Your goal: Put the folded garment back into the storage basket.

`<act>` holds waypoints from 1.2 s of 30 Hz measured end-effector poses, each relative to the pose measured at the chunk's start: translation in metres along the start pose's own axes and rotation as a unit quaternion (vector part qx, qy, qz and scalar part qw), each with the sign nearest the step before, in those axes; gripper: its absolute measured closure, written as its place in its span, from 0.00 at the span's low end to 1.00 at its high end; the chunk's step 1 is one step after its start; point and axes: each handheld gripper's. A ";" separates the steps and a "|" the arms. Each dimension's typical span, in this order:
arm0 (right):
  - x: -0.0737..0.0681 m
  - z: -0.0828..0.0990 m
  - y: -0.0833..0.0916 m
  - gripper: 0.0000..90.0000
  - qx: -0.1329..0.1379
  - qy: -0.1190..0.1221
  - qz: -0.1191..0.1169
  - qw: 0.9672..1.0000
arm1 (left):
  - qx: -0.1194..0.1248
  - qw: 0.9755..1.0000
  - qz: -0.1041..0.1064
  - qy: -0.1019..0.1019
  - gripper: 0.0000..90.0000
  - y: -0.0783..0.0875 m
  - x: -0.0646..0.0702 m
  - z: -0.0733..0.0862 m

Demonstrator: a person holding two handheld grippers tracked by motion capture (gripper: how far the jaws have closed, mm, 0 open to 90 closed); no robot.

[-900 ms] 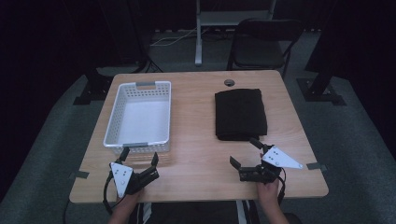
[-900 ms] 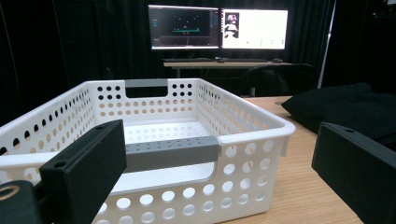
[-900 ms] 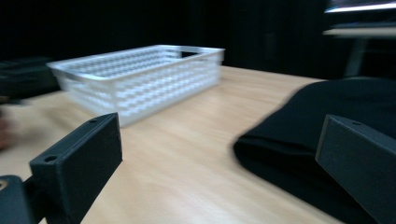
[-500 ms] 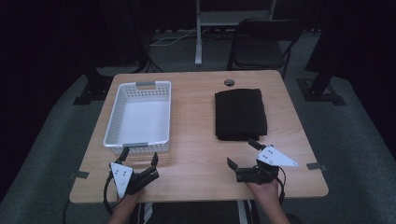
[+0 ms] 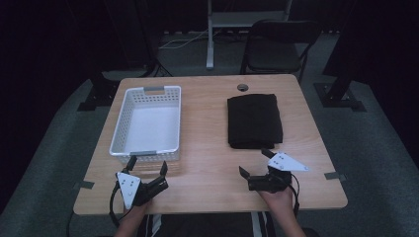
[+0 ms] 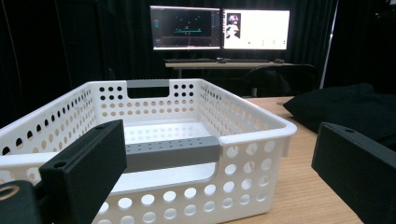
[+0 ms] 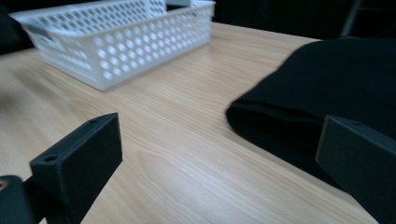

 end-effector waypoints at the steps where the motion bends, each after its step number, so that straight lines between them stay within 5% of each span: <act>1: -0.003 -0.002 0.000 0.01 -0.006 0.000 -0.004 1.000 | -0.003 1.000 0.000 -0.001 0.05 0.000 0.000 0.000; 13: -0.007 -0.016 -0.010 0.04 -0.041 -0.002 -0.047 0.998 | 0.001 1.000 -0.001 -0.002 0.05 0.001 0.000 0.000; 17: -0.006 -0.037 -0.010 0.05 -0.026 0.023 -0.046 0.998 | 0.001 1.000 -0.001 -0.003 0.05 0.001 0.000 0.000; 30: 0.003 -0.098 -0.004 0.06 0.041 0.042 -0.020 0.998 | 0.002 1.000 -0.002 -0.001 0.05 0.000 0.000 0.000; 36: 0.019 -0.120 -0.012 0.07 0.044 0.033 -0.018 0.998 | 0.002 1.000 -0.002 -0.003 0.05 0.000 0.000 0.000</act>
Point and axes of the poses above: each handheld gripper's, and its own axes: y roughly backward along the jaws, z roughly out of its underside, x roughly to its right, and after that the axes turned 15 degrees about x, right-handed
